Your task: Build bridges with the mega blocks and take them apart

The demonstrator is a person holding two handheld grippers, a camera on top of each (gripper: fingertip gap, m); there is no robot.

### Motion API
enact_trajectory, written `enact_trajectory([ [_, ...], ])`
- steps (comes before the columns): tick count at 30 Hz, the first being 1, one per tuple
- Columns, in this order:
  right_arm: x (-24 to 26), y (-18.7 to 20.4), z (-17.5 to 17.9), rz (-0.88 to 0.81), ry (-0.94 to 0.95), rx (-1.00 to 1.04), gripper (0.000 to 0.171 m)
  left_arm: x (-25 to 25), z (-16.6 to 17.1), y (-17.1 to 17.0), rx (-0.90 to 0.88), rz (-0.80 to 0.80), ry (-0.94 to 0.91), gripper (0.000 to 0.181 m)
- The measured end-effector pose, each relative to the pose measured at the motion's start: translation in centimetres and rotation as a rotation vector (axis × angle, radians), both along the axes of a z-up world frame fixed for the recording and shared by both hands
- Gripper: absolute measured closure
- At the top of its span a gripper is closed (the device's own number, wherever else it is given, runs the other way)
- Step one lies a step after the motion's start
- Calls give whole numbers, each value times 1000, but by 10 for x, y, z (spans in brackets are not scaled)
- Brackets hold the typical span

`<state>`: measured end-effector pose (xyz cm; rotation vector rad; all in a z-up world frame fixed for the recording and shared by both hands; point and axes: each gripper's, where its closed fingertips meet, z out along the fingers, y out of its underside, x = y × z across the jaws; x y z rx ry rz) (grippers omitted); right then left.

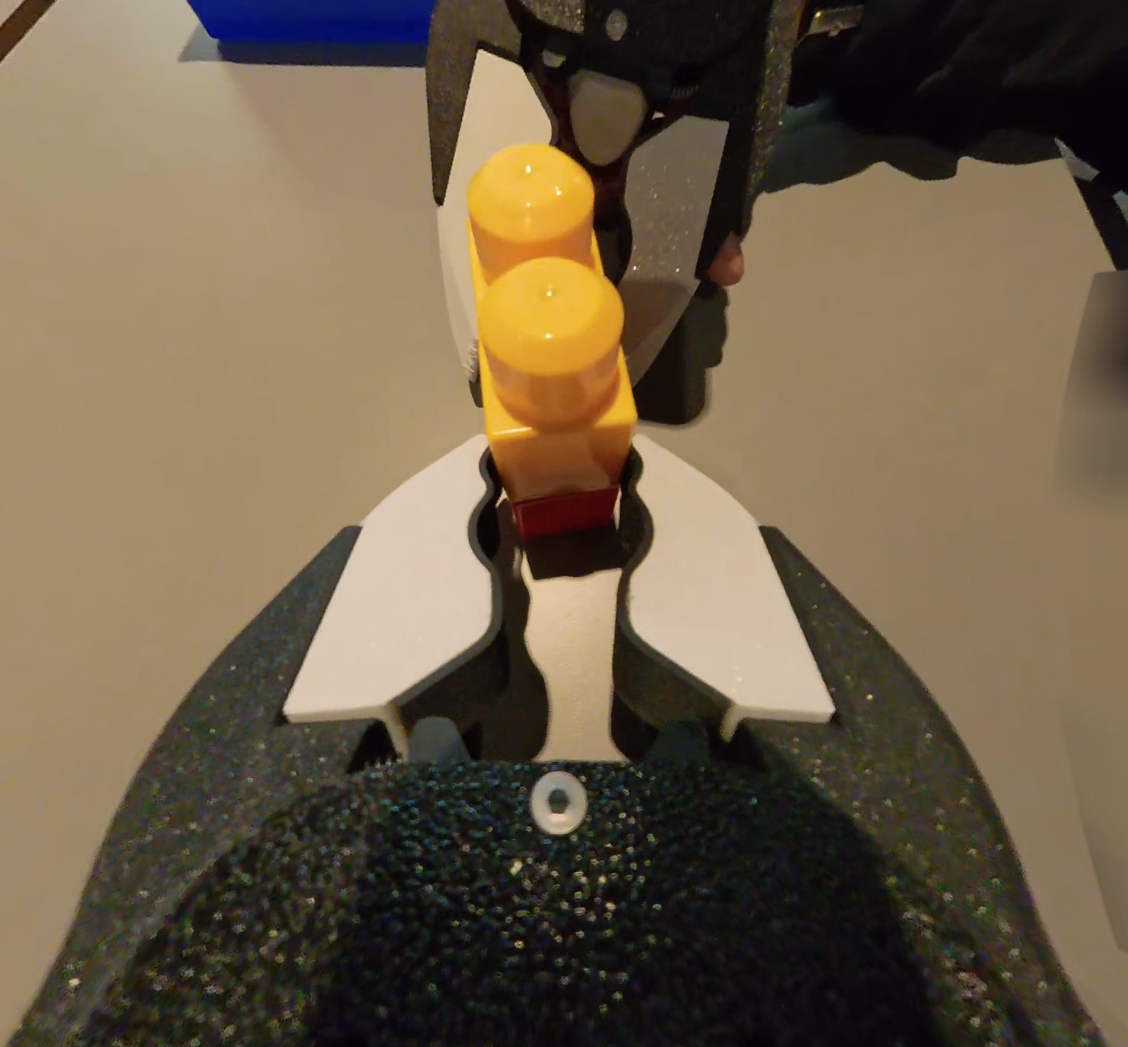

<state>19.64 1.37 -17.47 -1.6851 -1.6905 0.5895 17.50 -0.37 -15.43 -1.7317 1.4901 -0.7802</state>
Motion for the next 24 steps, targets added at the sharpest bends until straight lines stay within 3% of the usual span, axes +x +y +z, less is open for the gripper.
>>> enact_trajectory([
  [24,-5,11,-1,-171,-1,-84,136,-6,-1,11,-23,103,6,145],
])
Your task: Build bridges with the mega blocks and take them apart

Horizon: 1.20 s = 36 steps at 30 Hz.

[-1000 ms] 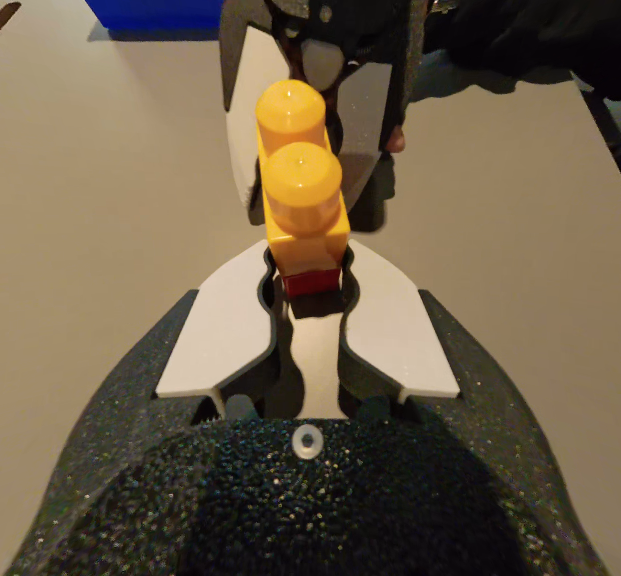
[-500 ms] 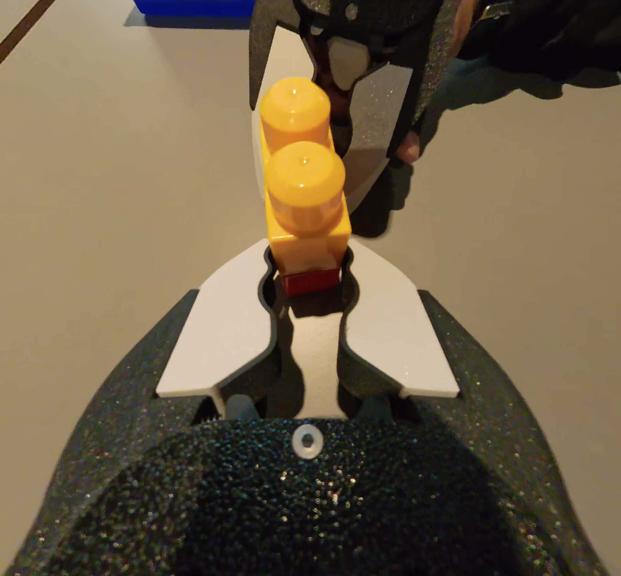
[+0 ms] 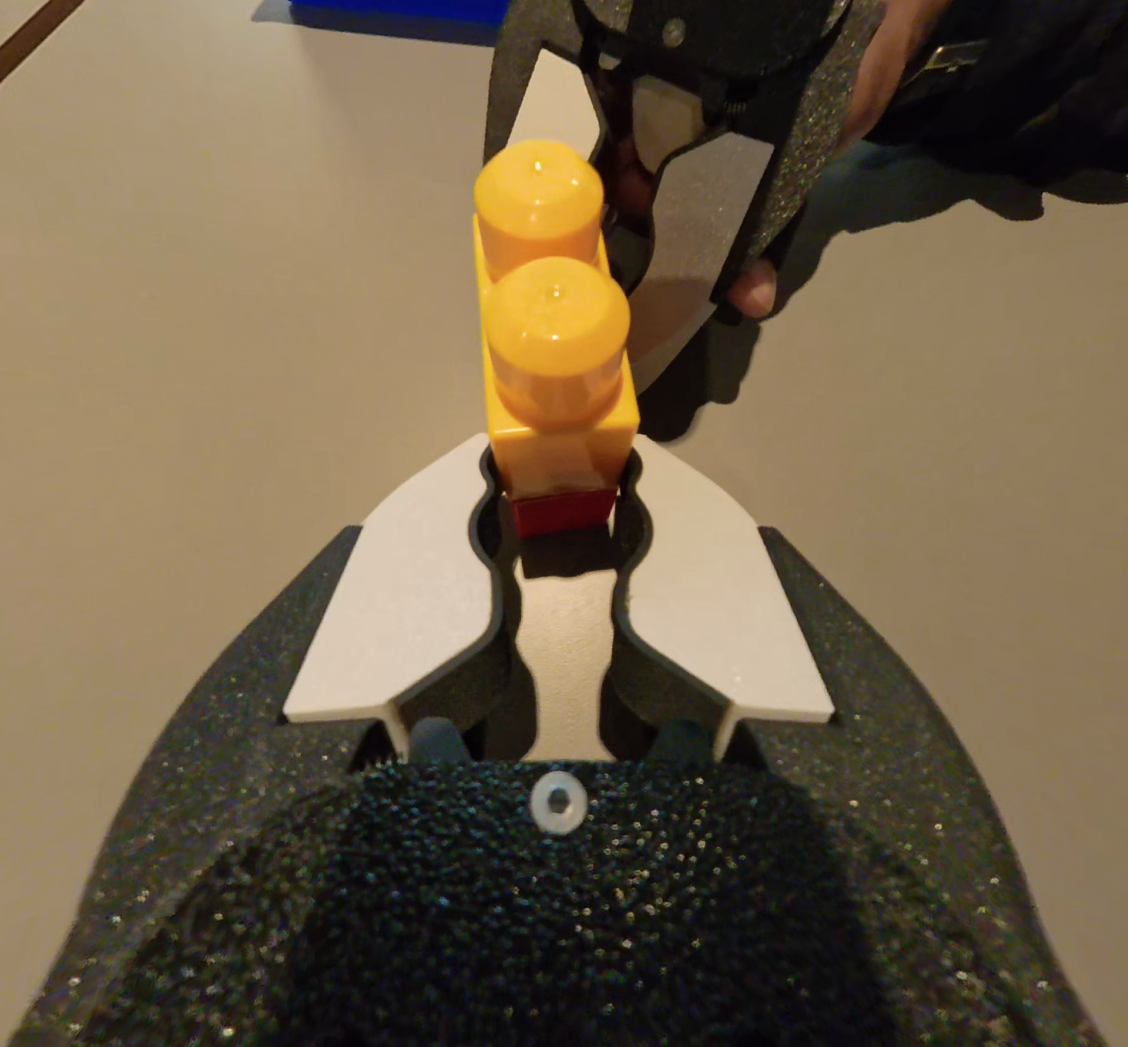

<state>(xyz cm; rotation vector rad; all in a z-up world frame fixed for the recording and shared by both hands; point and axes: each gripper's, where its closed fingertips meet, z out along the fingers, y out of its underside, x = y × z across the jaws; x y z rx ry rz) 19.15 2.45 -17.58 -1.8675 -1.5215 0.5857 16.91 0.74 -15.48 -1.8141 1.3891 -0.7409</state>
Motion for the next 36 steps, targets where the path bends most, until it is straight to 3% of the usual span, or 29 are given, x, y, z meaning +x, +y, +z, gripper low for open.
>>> enact_trajectory([
  [8,1,-2,-1,27,-3,-4,136,-1,1,0,-8,-17,-11,145],
  [12,2,-14,-2,109,-5,-35,106,-2,2,-5,-52,-68,-38,145],
  [16,-2,-25,14,205,113,-5,100,-1,2,-18,-63,-164,-38,145],
  [20,-10,-33,36,258,258,34,109,1,1,-23,-17,-206,-22,145],
  [22,-13,-33,42,255,292,61,122,1,0,-23,-10,-208,-16,145],
  [24,-13,-30,41,247,273,81,133,0,-7,-22,-12,-198,29,135],
  [27,-13,-30,41,240,281,69,133,-6,-21,-13,6,-141,138,120],
  [36,-10,-24,41,205,296,53,134,-7,-28,-13,-14,-94,183,145],
])
